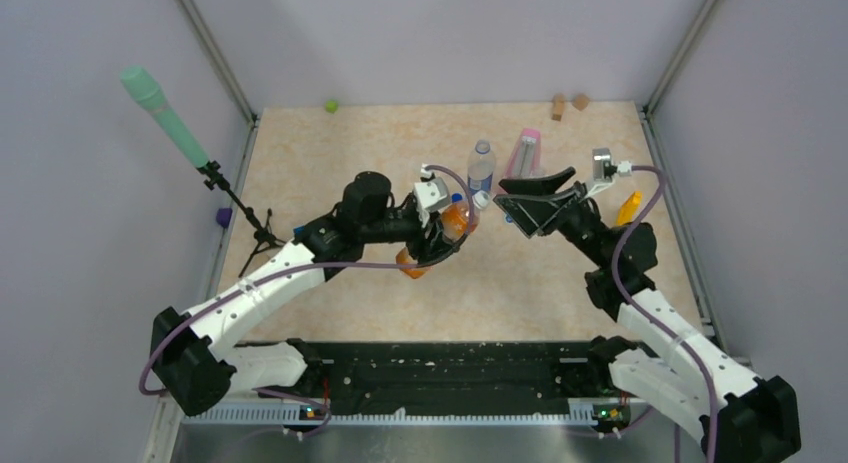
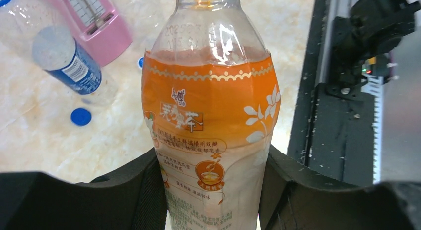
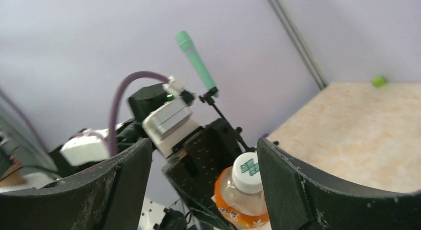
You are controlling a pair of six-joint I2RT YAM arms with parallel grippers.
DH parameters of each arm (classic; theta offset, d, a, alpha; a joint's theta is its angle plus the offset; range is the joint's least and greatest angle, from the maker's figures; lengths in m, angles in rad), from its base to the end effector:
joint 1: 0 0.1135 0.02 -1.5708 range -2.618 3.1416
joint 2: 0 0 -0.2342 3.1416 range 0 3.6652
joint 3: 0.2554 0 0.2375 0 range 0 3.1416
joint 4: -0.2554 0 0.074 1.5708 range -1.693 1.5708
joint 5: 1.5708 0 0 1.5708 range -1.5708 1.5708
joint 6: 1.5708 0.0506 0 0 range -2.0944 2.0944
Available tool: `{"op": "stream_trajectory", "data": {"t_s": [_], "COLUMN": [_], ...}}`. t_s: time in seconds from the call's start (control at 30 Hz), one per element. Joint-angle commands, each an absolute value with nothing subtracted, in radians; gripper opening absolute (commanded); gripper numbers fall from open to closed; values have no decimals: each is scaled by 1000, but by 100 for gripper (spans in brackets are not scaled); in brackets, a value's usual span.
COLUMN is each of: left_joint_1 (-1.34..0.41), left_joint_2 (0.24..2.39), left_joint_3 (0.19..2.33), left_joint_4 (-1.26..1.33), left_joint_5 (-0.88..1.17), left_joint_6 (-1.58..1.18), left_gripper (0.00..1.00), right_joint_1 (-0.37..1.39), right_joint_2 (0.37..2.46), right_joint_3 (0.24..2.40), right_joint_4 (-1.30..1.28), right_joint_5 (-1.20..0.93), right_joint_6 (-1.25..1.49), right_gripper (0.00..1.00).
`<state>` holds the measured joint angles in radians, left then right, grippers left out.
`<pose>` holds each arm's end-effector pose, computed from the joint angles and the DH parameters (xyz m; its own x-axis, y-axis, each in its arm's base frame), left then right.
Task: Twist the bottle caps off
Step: Unscrew the bottle cap from the plastic bottle.
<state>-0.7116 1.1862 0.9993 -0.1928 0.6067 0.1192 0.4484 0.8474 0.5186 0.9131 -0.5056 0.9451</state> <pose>0.1905 -0.2024 0.3040 -0.1672 0.2732 -0.9473 0.9643 0.2456 -0.0994 0.1700 0.1090 0.3369 -0.3114 0.6371 -0.7050 -0.8383 0.1653 0.5196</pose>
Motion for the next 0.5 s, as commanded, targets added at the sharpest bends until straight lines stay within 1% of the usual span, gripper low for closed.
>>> {"op": "stream_trajectory", "data": {"t_s": [0.0, 0.1, 0.17, 0.37, 0.43, 0.47], "left_joint_1": [-785, -824, -840, -856, -858, -860], "left_joint_2": [1166, 1179, 1185, 1183, 1188, 1189], "left_joint_3": [1031, 1046, 1049, 1040, 1043, 1045], "left_joint_4": [-202, -204, -206, -187, -186, -185], "left_joint_5": [351, 283, 262, 236, 232, 232], "left_joint_6": [182, 192, 192, 184, 183, 183], "left_gripper": [0, 0, 0, 0, 0, 0], "right_joint_1": [512, 583, 597, 607, 612, 613], "right_joint_2": [830, 847, 862, 886, 889, 891], "right_joint_3": [596, 629, 635, 622, 616, 610], "right_joint_4": [526, 465, 456, 492, 507, 515], "right_joint_5": [-266, -174, -140, -138, -138, -139], "right_joint_6": [813, 765, 772, 791, 801, 808], "right_gripper": [75, 75, 73, 58, 49, 46]}}
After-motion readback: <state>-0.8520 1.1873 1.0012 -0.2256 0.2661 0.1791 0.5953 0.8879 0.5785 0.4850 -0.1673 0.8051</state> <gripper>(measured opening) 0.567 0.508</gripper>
